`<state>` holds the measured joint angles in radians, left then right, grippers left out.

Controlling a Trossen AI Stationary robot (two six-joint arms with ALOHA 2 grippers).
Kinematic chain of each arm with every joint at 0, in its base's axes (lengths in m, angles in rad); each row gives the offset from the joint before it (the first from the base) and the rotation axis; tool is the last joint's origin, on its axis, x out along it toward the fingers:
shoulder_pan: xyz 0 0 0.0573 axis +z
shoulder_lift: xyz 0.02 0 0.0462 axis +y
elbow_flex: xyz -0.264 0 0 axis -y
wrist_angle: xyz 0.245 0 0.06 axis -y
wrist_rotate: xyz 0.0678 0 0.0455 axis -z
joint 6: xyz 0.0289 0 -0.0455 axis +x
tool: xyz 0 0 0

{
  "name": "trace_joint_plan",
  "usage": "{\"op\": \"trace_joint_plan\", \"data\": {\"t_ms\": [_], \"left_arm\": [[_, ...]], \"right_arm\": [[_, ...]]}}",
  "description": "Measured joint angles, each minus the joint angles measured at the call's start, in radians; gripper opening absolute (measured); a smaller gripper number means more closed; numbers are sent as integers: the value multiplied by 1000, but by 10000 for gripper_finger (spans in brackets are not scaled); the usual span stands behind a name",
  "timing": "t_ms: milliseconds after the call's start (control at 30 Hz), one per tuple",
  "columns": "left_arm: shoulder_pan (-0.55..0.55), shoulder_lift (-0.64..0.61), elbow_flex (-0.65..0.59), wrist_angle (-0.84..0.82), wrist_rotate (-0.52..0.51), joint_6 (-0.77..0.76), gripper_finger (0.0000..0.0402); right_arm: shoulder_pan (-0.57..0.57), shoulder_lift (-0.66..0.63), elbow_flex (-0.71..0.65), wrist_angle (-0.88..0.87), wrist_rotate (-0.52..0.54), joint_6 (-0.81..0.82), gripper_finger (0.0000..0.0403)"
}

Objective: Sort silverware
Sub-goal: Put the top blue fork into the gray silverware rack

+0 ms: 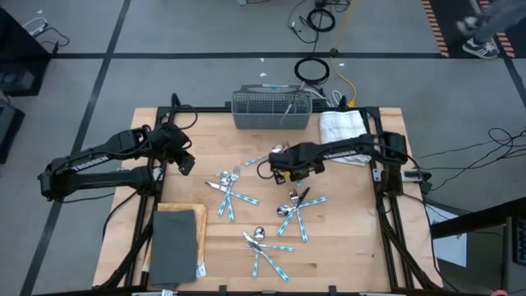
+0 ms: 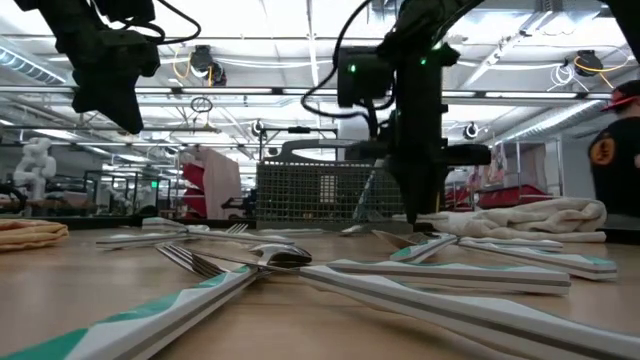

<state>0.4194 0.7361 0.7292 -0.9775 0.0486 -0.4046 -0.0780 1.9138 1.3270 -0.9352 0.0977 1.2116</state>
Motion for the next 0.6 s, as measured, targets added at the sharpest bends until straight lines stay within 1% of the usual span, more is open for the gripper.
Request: {"op": "trace_joint_plan", "data": {"t_ms": [100, 267, 400, 500, 600], "left_arm": [[0, 0, 0, 0, 0, 0, 70], [0, 0, 0, 0, 0, 0, 70], [0, 0, 0, 0, 0, 0, 70], [0, 0, 0, 0, -1, 0, 70], [0, 0, 0, 0, -1, 0, 70]], "right_arm": [[36, -18, 2, 5, 34, 23, 1], [77, -37, 3, 8, 127, 42, 0], [100, -56, 3, 24, 266, 54, 0], [84, -70, 3, 97, 368, -6, 0], [45, -80, 4, 234, 425, -124, 0]]}}
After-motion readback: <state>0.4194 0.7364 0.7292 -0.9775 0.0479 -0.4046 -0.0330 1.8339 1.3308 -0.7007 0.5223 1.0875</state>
